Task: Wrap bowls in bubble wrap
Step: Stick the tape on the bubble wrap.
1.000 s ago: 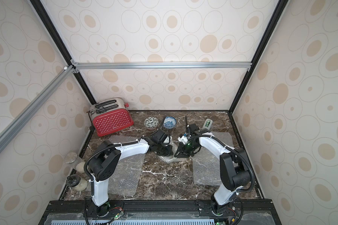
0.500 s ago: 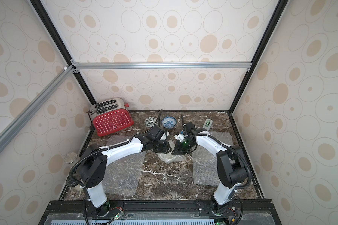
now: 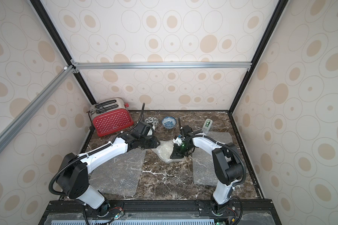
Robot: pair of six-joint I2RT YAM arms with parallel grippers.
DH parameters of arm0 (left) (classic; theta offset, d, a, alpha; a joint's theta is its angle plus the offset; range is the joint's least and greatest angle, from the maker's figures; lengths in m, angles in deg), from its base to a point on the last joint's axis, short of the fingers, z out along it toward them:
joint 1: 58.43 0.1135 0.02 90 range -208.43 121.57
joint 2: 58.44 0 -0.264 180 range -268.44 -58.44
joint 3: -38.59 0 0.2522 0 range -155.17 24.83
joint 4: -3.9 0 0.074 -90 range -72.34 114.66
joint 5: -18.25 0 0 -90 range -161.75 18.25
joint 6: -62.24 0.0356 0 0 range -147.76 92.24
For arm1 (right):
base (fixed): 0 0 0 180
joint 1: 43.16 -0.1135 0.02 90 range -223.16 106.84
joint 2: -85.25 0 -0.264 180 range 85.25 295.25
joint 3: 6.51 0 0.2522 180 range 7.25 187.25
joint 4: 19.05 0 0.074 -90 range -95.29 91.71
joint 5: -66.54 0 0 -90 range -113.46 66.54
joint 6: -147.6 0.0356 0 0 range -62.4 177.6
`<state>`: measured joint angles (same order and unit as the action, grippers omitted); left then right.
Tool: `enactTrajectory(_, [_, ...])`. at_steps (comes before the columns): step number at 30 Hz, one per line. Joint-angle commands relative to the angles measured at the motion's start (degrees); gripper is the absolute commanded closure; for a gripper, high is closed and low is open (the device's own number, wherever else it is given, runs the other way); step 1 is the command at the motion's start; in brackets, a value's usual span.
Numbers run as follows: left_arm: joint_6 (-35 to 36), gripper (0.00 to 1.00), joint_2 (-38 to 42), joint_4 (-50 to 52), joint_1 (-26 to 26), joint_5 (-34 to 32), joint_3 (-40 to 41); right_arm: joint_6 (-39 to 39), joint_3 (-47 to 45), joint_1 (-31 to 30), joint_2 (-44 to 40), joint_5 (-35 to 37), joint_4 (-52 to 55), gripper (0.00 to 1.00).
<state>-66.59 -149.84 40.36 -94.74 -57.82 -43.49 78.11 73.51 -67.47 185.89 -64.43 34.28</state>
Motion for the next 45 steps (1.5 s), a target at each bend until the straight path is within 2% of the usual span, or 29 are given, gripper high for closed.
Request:
enactTrajectory(1, [-1.15, 0.68, 1.13, -0.72, 0.25, -1.31, 0.86, -0.52, -1.08, -0.05, 1.11, 1.40, -0.41, 0.86])
enactTrajectory(4, [-1.37, 0.67, 0.92, -1.45, 0.28, -0.36, 1.32, -1.07, -0.75, -0.05, 1.89, 3.42, 0.06, 0.86])
enactTrajectory(7, [-1.34, 0.65, 0.79, -1.89, 0.28, 0.44, 1.64, -0.89, -0.13, -0.07, 1.21, 2.23, 0.12, 0.86])
enactTrajectory(13, [-1.46, 0.60, 0.27, -3.05, 0.24, 0.66, 2.09, -2.03, 5.70, 0.41, -2.03, 1.88, 3.71, 0.86])
enactTrajectory(16, [-1.32, 0.60, -1.39, -3.48, 0.28, 1.81, 1.33, -1.35, 8.85, 0.79, -2.30, 4.51, 2.90, 0.86])
enactTrajectory(21, [-1.35, 0.60, -2.73, -3.94, 0.28, 1.86, 0.38, 1.39, 16.71, 0.12, 0.45, 9.79, -0.14, 0.86])
enactTrajectory(28, [-1.33, 0.60, -1.27, -2.31, 0.39, -1.94, 0.88, 1.49, 24.07, -3.42, 8.38, 10.22, 0.28, 0.86])
enactTrajectory(41, [-2.07, 0.59, -1.33, -3.24, 0.72, -2.72, 2.31, -0.83, 14.09, -3.79, 11.12, 19.08, -1.29, 0.86])
enactTrajectory(45, [-2.32, 0.58, -1.88, -4.68, 0.72, -1.74, 2.34, -0.46, 12.15, -5.67, 12.37, 20.60, -2.36, 0.86])
